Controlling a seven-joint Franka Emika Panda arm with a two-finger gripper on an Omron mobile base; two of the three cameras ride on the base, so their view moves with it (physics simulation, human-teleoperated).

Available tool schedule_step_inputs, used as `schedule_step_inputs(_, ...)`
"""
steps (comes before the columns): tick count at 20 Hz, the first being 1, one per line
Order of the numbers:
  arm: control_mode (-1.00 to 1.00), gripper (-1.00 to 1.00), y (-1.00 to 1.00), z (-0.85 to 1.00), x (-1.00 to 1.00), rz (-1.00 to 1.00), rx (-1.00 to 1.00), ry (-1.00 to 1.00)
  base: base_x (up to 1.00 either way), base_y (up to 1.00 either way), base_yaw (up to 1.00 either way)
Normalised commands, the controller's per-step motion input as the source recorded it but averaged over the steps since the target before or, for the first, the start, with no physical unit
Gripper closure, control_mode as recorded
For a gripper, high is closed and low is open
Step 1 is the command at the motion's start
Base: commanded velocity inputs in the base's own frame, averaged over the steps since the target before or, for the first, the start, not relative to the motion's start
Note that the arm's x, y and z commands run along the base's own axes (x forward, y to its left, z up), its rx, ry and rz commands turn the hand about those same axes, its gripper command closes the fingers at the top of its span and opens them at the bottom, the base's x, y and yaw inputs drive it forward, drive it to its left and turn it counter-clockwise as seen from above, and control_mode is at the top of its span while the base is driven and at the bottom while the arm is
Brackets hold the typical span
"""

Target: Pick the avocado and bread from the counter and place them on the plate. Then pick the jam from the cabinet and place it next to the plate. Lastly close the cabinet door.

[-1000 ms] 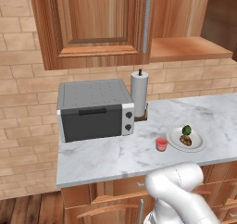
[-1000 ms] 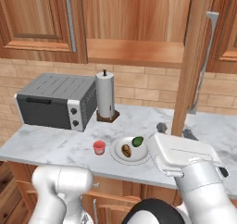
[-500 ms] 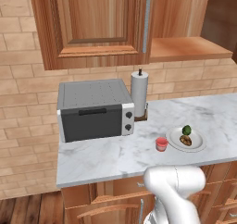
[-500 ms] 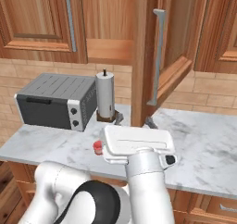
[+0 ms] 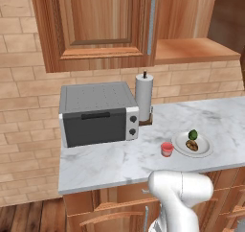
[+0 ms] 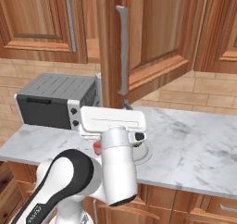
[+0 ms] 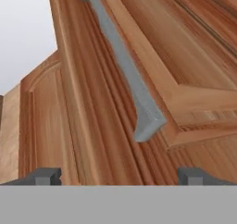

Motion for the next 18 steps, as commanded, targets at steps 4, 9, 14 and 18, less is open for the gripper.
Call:
schedule_step_inputs(4,-1.00,-1.00,0.67,-0.09,0.70,0.00,0.00,-0.02,0.00,0.00,0.00)
schedule_step_inputs(9,-1.00,-1.00,0.57,-0.09,0.73,0.00,0.02,0.00,0.00,0.00,0.00)
schedule_step_inputs(14,-1.00,-1.00,0.51,-0.05,0.90,0.00,0.03,0.00,0.00,0.00,0.00)
schedule_step_inputs(18,-1.00,-1.00,0.45,-0.03,0.89,0.00,0.01,0.00,0.00,0.00,0.00)
